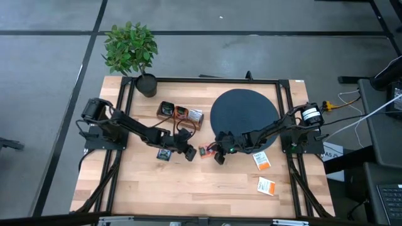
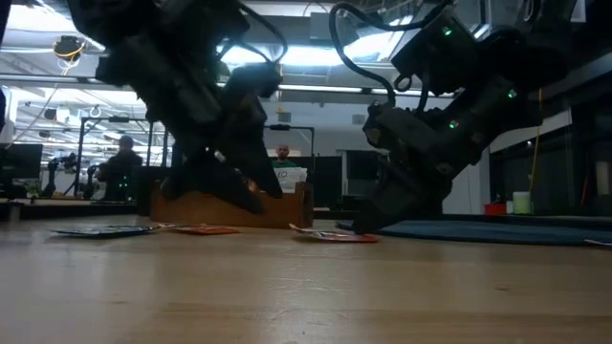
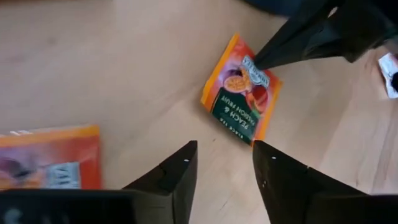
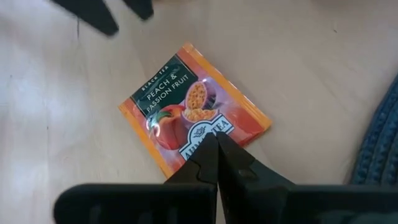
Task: Pick & Place Tea
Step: Put the right orange tea bag into the middle section of the wooden organizer
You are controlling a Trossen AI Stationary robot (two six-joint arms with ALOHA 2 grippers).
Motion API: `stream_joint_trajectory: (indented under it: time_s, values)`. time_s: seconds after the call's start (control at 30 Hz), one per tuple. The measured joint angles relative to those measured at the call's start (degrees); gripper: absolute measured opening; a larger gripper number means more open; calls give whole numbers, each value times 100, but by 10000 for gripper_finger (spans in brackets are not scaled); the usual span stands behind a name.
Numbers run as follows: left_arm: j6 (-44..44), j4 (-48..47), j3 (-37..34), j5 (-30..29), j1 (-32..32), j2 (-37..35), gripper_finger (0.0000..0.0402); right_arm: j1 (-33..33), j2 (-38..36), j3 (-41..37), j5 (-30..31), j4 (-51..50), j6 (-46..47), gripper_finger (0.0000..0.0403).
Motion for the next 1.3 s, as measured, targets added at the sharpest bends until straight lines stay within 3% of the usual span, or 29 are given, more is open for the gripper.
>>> stream_joint_trajectory:
  time_s: [0.33,1.07,1.3]
  values:
    - [-351,792,0,69,26,454,164,3,4,-2,66,33,485,3]
    - [-639,836,22,155,139,557,163,-1,15,-7,80,275,840,3]
    - [-532,876,262,480,282,875,163,-1,15,-7,80,273,829,3]
